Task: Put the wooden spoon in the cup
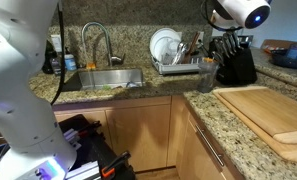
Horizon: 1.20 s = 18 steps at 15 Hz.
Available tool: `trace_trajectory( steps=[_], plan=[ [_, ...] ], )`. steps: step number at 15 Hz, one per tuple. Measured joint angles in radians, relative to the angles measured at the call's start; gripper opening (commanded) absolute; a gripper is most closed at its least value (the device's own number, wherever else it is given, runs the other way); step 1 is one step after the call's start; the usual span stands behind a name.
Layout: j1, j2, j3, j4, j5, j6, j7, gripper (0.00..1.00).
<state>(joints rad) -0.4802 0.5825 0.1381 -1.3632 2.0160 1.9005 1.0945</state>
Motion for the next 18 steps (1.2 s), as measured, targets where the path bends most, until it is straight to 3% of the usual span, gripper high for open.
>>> trace_trajectory(
  steps=[3, 7, 8, 11, 12, 15, 18],
  plan=[
    [0.086, -0.004, -0.070, -0.004, -0.002, 0.064, 0.016, 0.06],
    [0.246, -0.052, -0.093, -0.039, -0.007, 0.321, 0.017, 0.06],
    [0.284, -0.067, -0.096, -0.049, -0.024, 0.396, 0.020, 0.25],
    [0.358, -0.105, -0.107, -0.069, -0.070, 0.536, 0.021, 0.25],
    [0.361, -0.108, -0.110, -0.071, -0.073, 0.539, 0.021, 0.06],
    [0.364, -0.105, -0.119, -0.076, -0.097, 0.568, 0.022, 0.06],
    [0.414, -0.137, -0.119, -0.126, -0.166, 0.758, 0.072, 0.06]
  ],
)
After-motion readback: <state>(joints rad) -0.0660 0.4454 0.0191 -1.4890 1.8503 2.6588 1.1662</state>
